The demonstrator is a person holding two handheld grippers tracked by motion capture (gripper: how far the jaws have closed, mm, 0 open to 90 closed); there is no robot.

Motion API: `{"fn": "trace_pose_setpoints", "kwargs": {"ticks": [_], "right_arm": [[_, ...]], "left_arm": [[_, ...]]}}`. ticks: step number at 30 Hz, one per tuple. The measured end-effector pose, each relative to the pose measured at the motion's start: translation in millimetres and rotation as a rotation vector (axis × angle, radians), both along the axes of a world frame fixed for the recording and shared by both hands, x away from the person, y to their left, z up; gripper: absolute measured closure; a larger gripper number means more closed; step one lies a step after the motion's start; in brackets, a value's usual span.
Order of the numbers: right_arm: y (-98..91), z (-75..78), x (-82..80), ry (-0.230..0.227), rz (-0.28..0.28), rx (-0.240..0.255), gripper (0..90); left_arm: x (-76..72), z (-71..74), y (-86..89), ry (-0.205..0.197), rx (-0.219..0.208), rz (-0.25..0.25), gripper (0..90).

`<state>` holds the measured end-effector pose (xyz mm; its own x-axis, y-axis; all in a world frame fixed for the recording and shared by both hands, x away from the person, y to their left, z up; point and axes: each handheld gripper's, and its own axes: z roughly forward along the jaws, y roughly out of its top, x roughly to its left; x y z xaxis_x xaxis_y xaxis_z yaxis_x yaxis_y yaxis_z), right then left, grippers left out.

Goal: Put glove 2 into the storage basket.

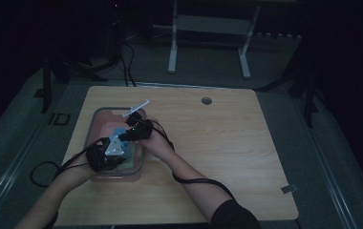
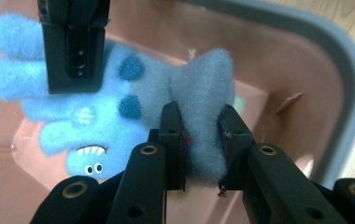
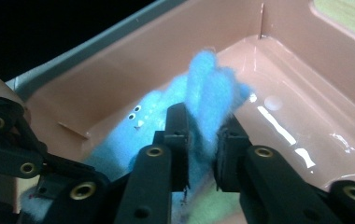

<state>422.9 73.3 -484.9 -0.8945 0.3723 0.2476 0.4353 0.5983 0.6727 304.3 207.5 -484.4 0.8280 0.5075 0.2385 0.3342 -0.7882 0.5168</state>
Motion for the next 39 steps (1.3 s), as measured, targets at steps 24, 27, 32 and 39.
{"fn": "trace_pose_setpoints", "kwargs": {"ticks": [24, 27, 32, 39], "right_arm": [[-39.7, 21.4, -3.3, -0.053, -0.011, 0.069, 16.4], [-50.8, 25.9, -6.4, -0.066, -0.002, 0.085, 16.4], [-65.5, 27.5, -10.2, -0.079, 0.007, 0.091, 16.5], [-98.1, 24.5, -21.4, -0.107, 0.015, 0.066, 16.4]], "left_arm": [[5.5, 5.4, -3.3, 0.036, -0.075, 0.114, 33.6], [6.0, 11.8, -0.7, 0.022, -0.135, 0.151, 25.0], [5.9, 14.6, -5.0, 0.034, -0.172, 0.160, 10.9], [0.4, 18.9, -27.0, 0.006, -0.231, 0.111, 3.8]]}}
